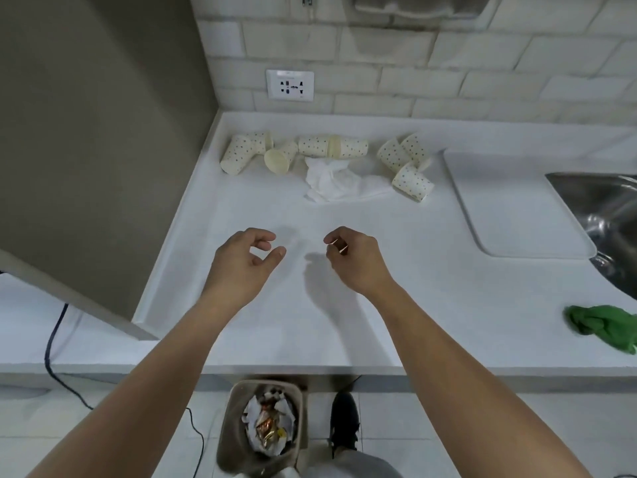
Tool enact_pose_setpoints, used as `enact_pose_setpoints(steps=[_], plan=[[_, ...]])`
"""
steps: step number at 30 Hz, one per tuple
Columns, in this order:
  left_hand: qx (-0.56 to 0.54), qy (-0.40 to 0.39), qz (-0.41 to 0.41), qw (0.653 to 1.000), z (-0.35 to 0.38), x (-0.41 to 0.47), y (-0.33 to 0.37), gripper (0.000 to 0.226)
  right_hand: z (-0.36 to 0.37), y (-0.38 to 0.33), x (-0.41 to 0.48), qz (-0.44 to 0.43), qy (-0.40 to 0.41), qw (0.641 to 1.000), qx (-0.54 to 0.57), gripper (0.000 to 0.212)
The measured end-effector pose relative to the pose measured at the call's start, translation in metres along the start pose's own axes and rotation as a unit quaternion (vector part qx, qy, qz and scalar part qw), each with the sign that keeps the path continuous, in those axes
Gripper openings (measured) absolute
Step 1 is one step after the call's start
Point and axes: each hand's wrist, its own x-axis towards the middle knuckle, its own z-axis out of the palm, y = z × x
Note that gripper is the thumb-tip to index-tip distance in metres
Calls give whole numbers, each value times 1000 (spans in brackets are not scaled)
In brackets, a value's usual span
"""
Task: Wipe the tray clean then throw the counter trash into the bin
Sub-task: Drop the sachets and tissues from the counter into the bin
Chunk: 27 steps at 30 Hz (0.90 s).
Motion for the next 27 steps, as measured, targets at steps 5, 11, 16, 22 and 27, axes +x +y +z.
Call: enact_pose_setpoints(steps=[5, 11, 16, 22, 27], plan=[[2, 19, 5, 1000, 34, 45, 29, 29, -29, 21, 54, -5, -19, 1000, -4, 15], [11, 19, 8, 1000, 66, 87, 56, 30, -56, 44, 104, -7, -23, 1000, -15, 14], [32, 9, 12, 999, 86, 114, 69, 33, -67, 58, 136, -33, -17, 998, -43, 14], [38, -10, 10, 999, 100, 136, 72, 35, -75, 69, 162, -50, -26, 995, -87, 18], [49, -10, 9, 999, 108, 151, 73, 36, -77, 75, 180, -50, -34, 992, -107, 24]])
